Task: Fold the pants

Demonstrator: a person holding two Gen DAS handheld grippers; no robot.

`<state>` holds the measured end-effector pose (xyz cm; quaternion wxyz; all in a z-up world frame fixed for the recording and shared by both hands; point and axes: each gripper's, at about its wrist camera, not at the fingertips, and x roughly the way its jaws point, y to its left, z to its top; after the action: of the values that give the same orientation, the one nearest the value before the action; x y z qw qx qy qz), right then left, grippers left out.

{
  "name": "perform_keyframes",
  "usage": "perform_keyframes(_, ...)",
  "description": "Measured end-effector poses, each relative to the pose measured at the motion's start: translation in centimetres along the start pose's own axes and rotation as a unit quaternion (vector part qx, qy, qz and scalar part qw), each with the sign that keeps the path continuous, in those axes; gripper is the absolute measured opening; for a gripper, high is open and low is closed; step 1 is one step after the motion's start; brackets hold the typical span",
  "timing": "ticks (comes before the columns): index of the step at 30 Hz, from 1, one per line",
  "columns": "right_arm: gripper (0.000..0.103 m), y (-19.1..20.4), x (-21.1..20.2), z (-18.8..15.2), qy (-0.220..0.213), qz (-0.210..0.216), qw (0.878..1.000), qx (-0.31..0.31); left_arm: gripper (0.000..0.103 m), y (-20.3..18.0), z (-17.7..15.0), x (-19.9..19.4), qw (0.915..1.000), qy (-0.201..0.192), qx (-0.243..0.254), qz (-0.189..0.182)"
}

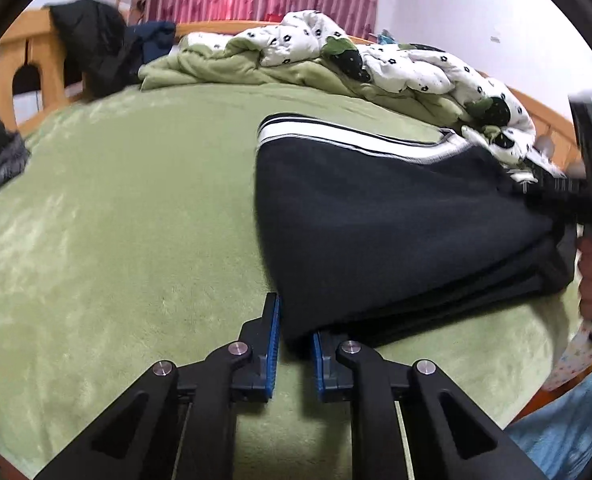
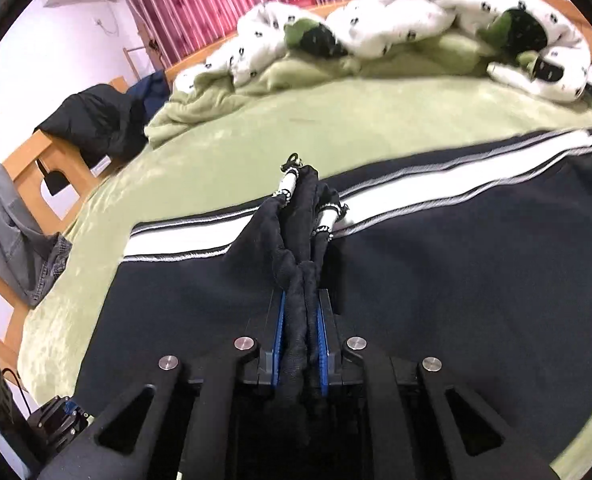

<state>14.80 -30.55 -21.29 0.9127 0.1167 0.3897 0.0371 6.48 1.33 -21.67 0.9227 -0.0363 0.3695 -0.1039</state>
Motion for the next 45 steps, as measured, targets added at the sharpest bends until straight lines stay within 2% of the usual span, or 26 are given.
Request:
perform_keyframes(1, 0.013, -0.6, 1.2, -0.5, 0.022, -0.013, 1.000, -0.001, 0.014, 0.0, 0.0, 0.1, 1.0000, 0.003, -0.005, -0.002)
perform_keyframes(3, 0.017, -1.7, 3.4, -1.7, 0.056, -0.012, 0.998, 0.010, 0.016, -0.2, 0.1, 0.4, 0.9999, 0.009, -0.001, 0.005)
perform_keyframes(5, 0.018, -1.6, 2.7, -2.0, 0.034, -0.007, 0.999, -0.003, 0.016, -0.4, 0.1, 0.2, 0.9998, 0.016, 0.012, 0.006)
perform_keyframes(6, 0.023, -1.3, 2.1, -1.8, 0.038, -0.018, 0.999, -0.017, 0.016, -0.3, 0.1, -0.2, 0.9997, 0.018, 0.016, 0.002)
perform_keyframes(9, 0.025, -0.5, -1.1, -1.9, 0.013, -0.039, 0.999, -0.035, 0.016, 0.2, 0.0, -2.0, 0.9988, 0.024, 0.028, -0.033)
perform_keyframes(10, 0.025, -0.2, -2.8, -2.3, -0.010, -0.040, 0.998, -0.042, 0.016, 0.3, 0.0, -2.8, 0.9983, 0.019, 0.033, -0.045)
perform_keyframes(12, 0.025, 0.5, -4.5, -2.9, -0.029, -0.038, 0.997, -0.054, 0.016, 0.5, 0.2, -4.5, 0.9975, -0.006, 0.033, -0.061)
perform_keyframes(13, 0.025, 0.6, -4.9, -3.4, -0.031, -0.035, 0.997, -0.063, 0.018, 0.4, 0.7, -5.0, 0.9972, -0.017, 0.027, -0.068)
perform_keyframes(14, 0.023, 0.9, -4.9, -3.9, -0.023, -0.038, 0.996, -0.076, 0.025, 0.4, 1.2, -5.0, 0.9971, -0.021, 0.020, -0.070)
perform_keyframes(16, 0.021, 1.4, -3.7, -4.7, 0.007, -0.072, 0.993, -0.095, 0.028, -0.2, 2.9, -4.2, 0.9970, -0.027, 0.002, -0.072)
perform_keyframes(18, 0.022, 0.8, -2.9, -5.9, 0.030, -0.084, 0.992, -0.094, 0.028, -1.1, 3.8, -2.9, 0.9977, -0.020, -0.002, -0.065)
perform_keyframes(20, 0.022, 0.7, -2.8, -6.2, 0.030, -0.088, 0.991, -0.097, 0.028, -1.8, 3.9, -0.2, 0.9986, 0.021, -0.007, -0.048)
perform_keyframes(22, 0.022, 0.8, -2.8, -5.9, 0.043, -0.093, 0.989, -0.104, 0.029, -2.3, 2.6, 2.1, 0.9973, 0.061, -0.005, -0.039)
perform_keyframes(25, 0.023, 0.2, -3.3, -5.2, 0.059, -0.080, 0.992, -0.075, 0.029, -3.6, 1.4, 1.7, 0.9980, 0.051, 0.037, -0.009)
perform_keyframes(28, 0.023, 0.2, -5.8, -3.9, 0.047, -0.078, 0.995, -0.049, 0.029, -3.7, 3.0, -0.2, 0.9968, 0.069, 0.041, -0.009)
perform_keyframes(31, 0.035, 0.4, -9.1, -2.3, 0.013, -0.101, 0.994, -0.043, 0.029, -3.3, 6.4, -3.2, 0.9973, 0.053, 0.045, 0.025)
perform_keyframes(33, 0.057, 0.3, -11.9, -0.6, -0.016, -0.108, 0.993, -0.046, 0.038, -3.1, 8.9, -5.3, 0.9974, 0.037, 0.047, 0.039)
perform_keyframes(34, 0.063, -0.1, -13.8, 0.3, -0.039, -0.115, 0.991, -0.050, 0.052, -3.1, 10.4, -6.7, 0.9980, 0.024, 0.044, 0.040)
perform_keyframes(35, 0.075, -0.5, -15.1, 0.9, -0.055, -0.124, 0.989, -0.053, 0.067, -3.0, 11.4, -7.5, 0.9984, 0.015, 0.040, 0.036)
perform_keyframes(36, 0.081, -1.1, -16.3, 1.3, -0.069, -0.134, 0.987, -0.056, 0.069, -2.8, 12.8, -8.8, 0.9991, -0.003, 0.037, 0.022)
perform_keyframes(38, 0.083, -3.1, -18.6, 2.2, -0.091, -0.160, 0.981, -0.062, 0.070, -2.6, 14.6, -10.0, 0.9987, -0.025, 0.044, 0.005)
perform_keyframes(41, 0.084, -7.7, -19.7, 2.9, -0.087, -0.185, 0.978, -0.029, 0.071, -2.1, 16.2, -9.6, 0.9969, -0.036, 0.070, 0.000)
perform_keyframes(43, 0.084, -11.5, -19.3, 2.5, -0.080, -0.192, 0.978, 0.011, 0.071, -1.6, 16.5, -8.0, 0.9965, -0.030, 0.077, -0.010)
perform_keyframes(45, 0.084, -14.5, -18.3, 1.9, -0.073, -0.205, 0.975, 0.040, 0.071, -0.8, 16.0, -5.3, 0.9961, -0.014, 0.078, -0.041)
